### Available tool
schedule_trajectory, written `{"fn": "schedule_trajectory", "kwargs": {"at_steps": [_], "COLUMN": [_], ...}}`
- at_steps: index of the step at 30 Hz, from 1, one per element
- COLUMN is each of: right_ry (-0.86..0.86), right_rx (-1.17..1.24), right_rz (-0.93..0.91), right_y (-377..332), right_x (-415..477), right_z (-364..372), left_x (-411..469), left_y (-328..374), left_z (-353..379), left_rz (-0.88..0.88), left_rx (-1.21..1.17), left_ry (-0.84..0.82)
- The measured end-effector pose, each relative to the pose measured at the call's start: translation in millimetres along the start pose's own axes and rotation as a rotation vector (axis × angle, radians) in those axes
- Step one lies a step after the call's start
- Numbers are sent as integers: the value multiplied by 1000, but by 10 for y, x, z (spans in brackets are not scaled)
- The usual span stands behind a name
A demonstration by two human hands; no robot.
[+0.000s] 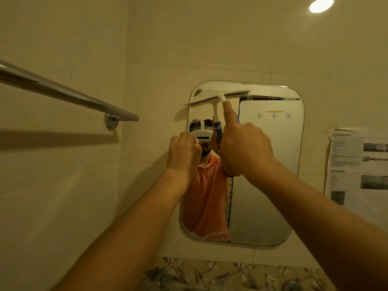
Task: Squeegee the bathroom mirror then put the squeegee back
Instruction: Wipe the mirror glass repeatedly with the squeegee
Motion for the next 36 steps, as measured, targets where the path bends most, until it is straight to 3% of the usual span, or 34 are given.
{"fn": "schedule_trajectory", "kwargs": {"at_steps": [10, 17, 22, 26, 36], "right_ry": [-72, -44, 123, 82, 89], "right_rx": [-53, 22, 67, 52, -44], "right_rz": [53, 8, -59, -76, -54], "right_y": [217, 217, 118, -124, 102], "right_x": [-650, -485, -33, 269, -8], "right_z": [309, 124, -224, -363, 189], "left_x": [-200, -583, -540, -518, -524], "left_y": [44, 288, 379, 417, 386], "left_z": [103, 250, 243, 233, 230], "left_rz": [67, 24, 54, 50, 96], "left_rx": [-38, -22, 83, 152, 169], "left_ry": [16, -90, -148, -203, -216]}}
Point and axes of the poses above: each hand's wrist, its own x-axis towards the middle knuckle, its own z-axis out of the palm, y = z × x, the point moved 3 cm from there along x, towards the middle knuckle, and after that the axes turned 2 degrees about -z, right-handed, at the moved point
